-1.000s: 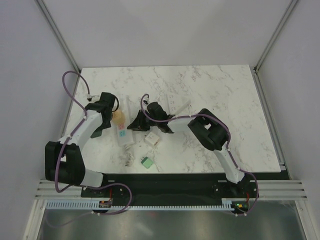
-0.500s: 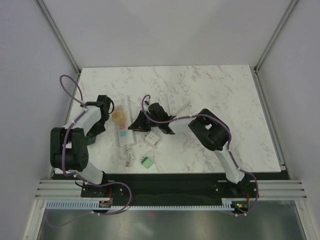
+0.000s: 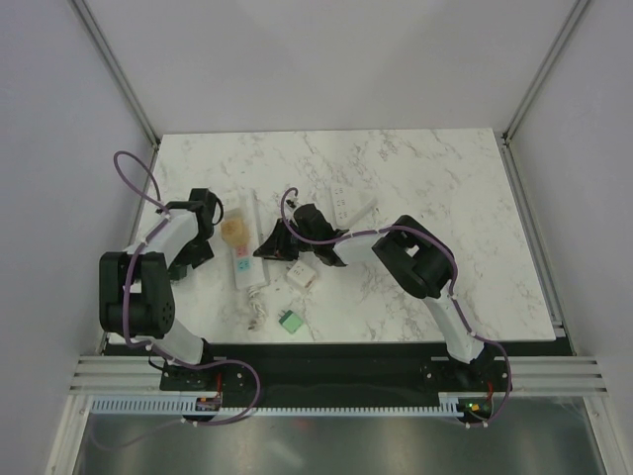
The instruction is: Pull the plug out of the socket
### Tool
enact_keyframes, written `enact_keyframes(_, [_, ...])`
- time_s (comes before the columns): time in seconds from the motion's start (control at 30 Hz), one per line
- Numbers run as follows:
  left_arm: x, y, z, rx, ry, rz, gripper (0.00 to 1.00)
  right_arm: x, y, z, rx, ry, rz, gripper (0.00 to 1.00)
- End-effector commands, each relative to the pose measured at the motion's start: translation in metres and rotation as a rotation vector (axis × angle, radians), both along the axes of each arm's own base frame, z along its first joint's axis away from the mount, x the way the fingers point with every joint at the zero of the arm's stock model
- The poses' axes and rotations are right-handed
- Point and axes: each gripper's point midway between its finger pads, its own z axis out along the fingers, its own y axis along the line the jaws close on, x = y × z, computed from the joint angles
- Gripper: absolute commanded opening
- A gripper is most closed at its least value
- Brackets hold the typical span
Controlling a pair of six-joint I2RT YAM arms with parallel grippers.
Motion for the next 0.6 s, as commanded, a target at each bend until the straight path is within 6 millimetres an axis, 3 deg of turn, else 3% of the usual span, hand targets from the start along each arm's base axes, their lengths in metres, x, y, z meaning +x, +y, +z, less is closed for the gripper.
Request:
enact_keyframes(0.0, [0.011, 0.003, 0.014, 0.009, -0.09, 0.043, 1.0, -0.005, -0.011, -0.016, -0.071, -0.006, 0.0, 0.0])
enact_keyframes(0.33, [0.019, -0.008, 0.04, -0.066, -0.243, 0.021, 1.0, -0.005, -0.01, -0.02, -0.076, 0.005, 0.003, 0.0])
enact_keyframes(0.57, [0.035, -0.032, 0.057, -0.207, -0.407, -0.112, 1.0, -0.004, -0.011, -0.022, -0.088, 0.005, -0.001, 0.0])
